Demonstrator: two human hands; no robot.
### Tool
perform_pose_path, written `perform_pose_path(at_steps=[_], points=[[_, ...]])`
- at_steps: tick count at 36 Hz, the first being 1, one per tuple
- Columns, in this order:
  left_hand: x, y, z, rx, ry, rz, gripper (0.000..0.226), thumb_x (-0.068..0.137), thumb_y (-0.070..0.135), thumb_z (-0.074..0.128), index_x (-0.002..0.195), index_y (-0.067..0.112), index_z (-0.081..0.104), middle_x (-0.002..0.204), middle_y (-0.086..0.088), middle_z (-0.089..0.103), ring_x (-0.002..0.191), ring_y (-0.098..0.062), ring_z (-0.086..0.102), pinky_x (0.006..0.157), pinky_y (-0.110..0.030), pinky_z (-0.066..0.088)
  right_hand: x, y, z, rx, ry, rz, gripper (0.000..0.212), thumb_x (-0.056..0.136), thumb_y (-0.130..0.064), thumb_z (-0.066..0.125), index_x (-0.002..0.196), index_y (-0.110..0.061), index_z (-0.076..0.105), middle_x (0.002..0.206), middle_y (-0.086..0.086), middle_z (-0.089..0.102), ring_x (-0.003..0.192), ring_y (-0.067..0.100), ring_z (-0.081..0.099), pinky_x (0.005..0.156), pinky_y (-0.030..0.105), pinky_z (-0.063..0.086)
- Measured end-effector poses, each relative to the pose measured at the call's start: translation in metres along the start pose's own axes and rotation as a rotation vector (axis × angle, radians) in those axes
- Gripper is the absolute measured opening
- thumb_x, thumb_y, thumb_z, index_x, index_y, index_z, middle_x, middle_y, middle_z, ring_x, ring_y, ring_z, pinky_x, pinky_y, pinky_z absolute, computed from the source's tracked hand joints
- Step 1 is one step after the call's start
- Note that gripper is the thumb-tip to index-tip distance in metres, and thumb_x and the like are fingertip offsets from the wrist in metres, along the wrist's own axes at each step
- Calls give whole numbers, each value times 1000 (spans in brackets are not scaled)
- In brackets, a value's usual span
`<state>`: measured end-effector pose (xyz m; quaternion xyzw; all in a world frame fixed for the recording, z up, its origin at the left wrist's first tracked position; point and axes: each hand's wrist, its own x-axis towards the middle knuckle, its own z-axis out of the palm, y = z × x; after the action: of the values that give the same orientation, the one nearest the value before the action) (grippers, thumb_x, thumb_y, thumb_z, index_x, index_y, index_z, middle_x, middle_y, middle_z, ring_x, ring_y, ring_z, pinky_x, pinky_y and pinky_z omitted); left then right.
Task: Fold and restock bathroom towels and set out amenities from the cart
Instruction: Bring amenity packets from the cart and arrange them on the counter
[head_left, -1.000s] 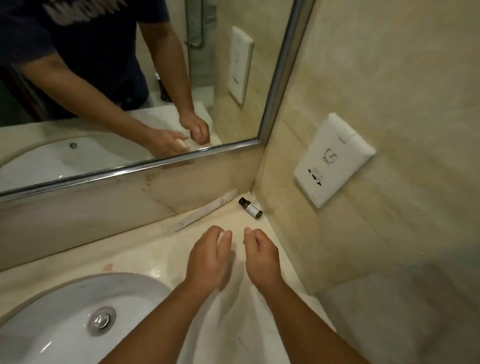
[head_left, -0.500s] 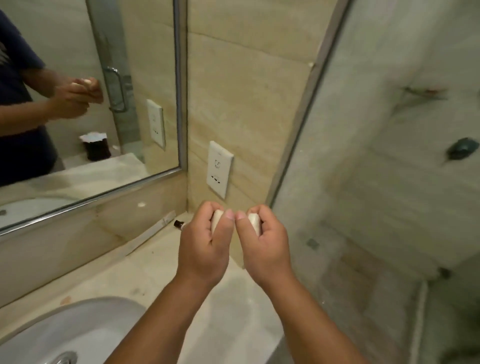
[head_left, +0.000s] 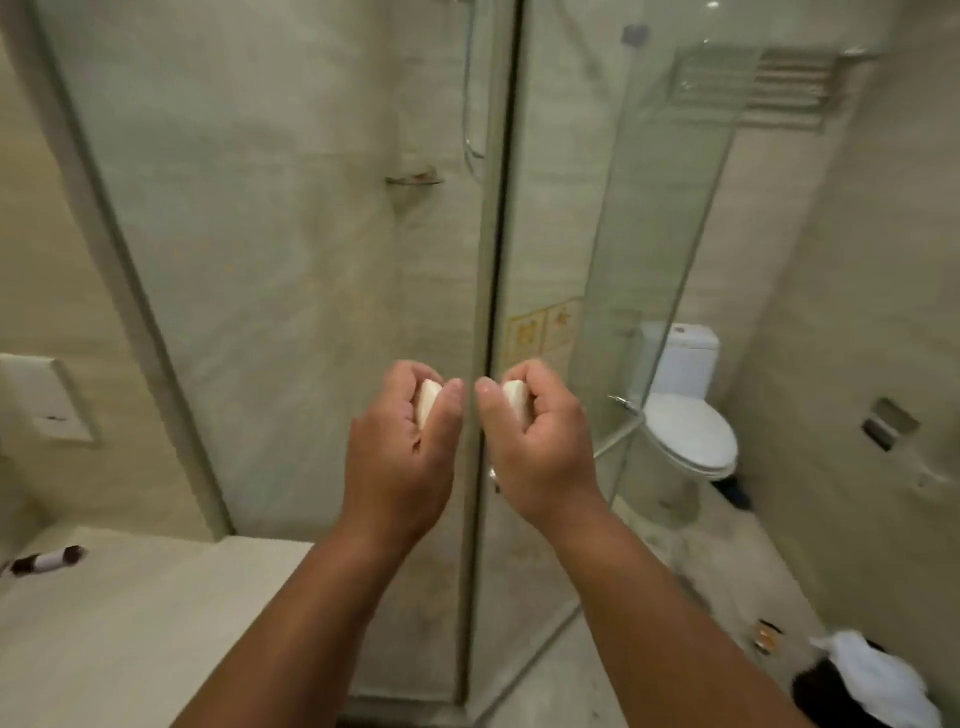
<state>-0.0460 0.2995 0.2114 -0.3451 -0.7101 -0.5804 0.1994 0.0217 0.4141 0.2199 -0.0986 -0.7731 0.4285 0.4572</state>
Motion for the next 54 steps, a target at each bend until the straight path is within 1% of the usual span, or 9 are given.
perform_pose_path(at_steps=[13, 19, 25, 29, 32, 34, 41, 49, 54], points=[[-25, 137, 203, -235, -375, 171, 34, 91, 59, 49, 86, 26, 52, 62, 8, 54, 60, -6, 55, 49, -22, 32, -17, 30, -243, -377, 423, 43, 32, 94, -37, 69, 75, -23, 47, 57, -9, 45, 52, 8, 45, 48, 17, 34], [-38, 194, 311, -384, -551, 204, 25, 92, 52, 53, 86, 27, 52, 70, 21, 65, 65, 1, 59, 52, -18, 36, -16, 62, -342, -567, 596, 97, 33, 89, -54, 60, 78, -26, 49, 61, -8, 51, 57, 11, 51, 49, 25, 40], [-52, 247, 417, -561, -723, 247, 31, 91, 61, 53, 90, 30, 54, 71, 9, 61, 64, -15, 65, 55, -44, 55, -18, 79, -433, -727, 778, 170, 32, 93, -46, 66, 78, -23, 49, 59, -10, 47, 53, 8, 48, 48, 17, 34], [-74, 286, 469, -638, -832, 335, 33, 90, 60, 51, 88, 27, 55, 69, 7, 58, 63, -9, 56, 57, -39, 48, -35, 81, -481, -815, 884, 238, 31, 94, -39, 69, 78, -22, 49, 57, -9, 45, 49, 5, 51, 45, 10, 31], [-97, 315, 499, -680, -917, 410, 34, 93, 61, 49, 89, 28, 54, 69, 7, 56, 62, -7, 54, 52, -33, 38, -54, 84, -517, -897, 973, 310, 31, 94, -48, 64, 80, -23, 51, 60, -6, 49, 52, 10, 52, 42, 26, 40], [-114, 334, 515, -711, -985, 450, 32, 98, 57, 50, 92, 26, 56, 69, 8, 54, 59, -8, 52, 50, -27, 33, -69, 84, -539, -938, 1025, 356, 30, 94, -48, 64, 81, -24, 52, 63, -5, 51, 55, 10, 55, 44, 24, 43], [-180, 406, 578, -774, -1143, 524, 26, 96, 59, 51, 98, 33, 53, 77, 12, 58, 66, -7, 56, 56, -40, 55, -115, 82, -621, -1030, 1149, 435, 22, 95, -38, 69, 83, -28, 53, 65, -8, 55, 61, 6, 62, 47, 14, 44], [-260, 509, 641, -855, -1224, 583, 31, 93, 61, 48, 94, 31, 54, 74, 10, 57, 62, -9, 55, 51, -19, 36, -168, 85, -753, -1125, 1236, 467, 28, 95, -38, 69, 78, -32, 49, 61, -9, 54, 57, 5, 60, 44, 13, 39], [-307, 576, 680, -849, -1241, 565, 29, 92, 62, 49, 94, 33, 52, 75, 11, 57, 62, -8, 56, 51, -20, 40, -197, 80, -839, -1138, 1245, 465, 25, 94, -41, 68, 81, -28, 51, 62, -6, 56, 55, 9, 60, 43, 17, 39]])
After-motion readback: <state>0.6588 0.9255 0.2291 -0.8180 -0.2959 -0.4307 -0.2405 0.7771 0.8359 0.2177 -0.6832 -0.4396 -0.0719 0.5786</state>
